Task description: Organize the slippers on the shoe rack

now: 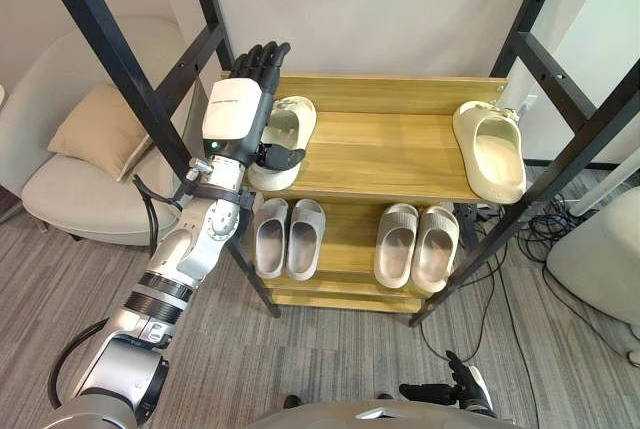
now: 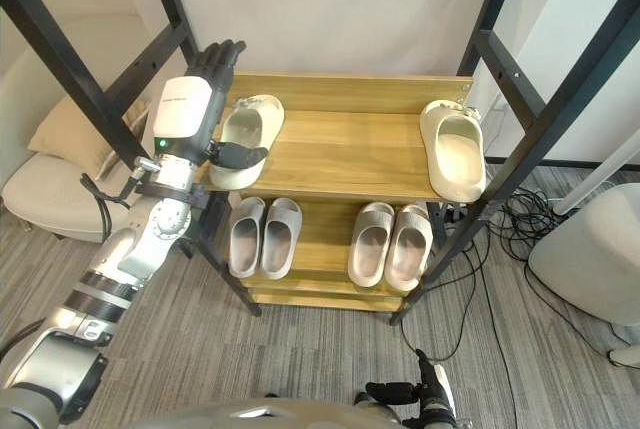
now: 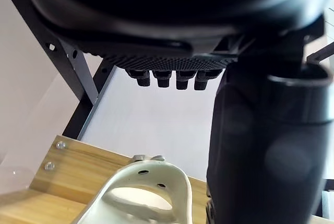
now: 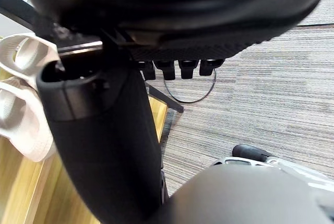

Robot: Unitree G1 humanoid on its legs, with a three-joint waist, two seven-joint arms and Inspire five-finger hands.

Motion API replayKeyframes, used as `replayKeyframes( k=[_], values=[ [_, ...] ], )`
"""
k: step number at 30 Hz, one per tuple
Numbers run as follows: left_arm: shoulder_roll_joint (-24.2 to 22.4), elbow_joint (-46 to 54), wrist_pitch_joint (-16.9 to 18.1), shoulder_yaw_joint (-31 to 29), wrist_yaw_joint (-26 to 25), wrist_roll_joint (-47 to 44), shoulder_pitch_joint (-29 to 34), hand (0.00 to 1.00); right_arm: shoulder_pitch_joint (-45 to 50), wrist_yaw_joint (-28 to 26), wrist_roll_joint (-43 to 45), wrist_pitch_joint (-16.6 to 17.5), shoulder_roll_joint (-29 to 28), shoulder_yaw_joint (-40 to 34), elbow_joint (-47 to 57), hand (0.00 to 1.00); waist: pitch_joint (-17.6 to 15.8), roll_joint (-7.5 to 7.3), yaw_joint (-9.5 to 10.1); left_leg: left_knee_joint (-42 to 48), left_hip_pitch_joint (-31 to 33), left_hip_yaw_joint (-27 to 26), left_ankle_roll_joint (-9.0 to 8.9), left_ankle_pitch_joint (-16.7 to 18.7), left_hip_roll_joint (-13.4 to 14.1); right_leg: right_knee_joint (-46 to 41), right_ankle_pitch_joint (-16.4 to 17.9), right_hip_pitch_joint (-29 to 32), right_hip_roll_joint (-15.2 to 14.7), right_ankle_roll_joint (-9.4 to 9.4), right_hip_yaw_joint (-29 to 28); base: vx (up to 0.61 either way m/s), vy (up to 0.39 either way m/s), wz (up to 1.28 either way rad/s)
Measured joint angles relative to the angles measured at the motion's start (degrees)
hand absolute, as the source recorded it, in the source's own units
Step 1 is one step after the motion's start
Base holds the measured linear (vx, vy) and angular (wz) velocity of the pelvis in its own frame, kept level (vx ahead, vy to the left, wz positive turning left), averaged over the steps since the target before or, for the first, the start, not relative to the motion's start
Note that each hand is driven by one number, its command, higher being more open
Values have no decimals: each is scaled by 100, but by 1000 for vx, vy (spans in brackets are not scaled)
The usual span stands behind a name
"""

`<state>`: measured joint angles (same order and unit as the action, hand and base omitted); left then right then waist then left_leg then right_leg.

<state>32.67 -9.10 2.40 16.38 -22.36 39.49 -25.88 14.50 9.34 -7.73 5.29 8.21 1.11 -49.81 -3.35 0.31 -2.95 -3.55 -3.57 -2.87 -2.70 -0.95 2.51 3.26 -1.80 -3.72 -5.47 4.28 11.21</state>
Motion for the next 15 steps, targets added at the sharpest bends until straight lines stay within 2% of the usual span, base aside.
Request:
replayKeyframes(
  k=[5, 15],
  values=[
    [75, -27, -75, -193, 0, 107, -31, 100, -8, 3, 0, 0, -25, -33, -5, 100, -20, 15, -69, -5, 44, -142, -6, 4, 18, 48, -74, 95, 24, -13, -134, -4, 17, -14],
    [74, -121, -173, -504, 0, 150, -42, 100, -13, 2, -6, -1, -69, -156, -50, 100, -25, 16, -64, -42, 43, -191, -7, 5, 21, 153, -133, 89, 36, -12, -180, 2, 3, -1]
  ],
)
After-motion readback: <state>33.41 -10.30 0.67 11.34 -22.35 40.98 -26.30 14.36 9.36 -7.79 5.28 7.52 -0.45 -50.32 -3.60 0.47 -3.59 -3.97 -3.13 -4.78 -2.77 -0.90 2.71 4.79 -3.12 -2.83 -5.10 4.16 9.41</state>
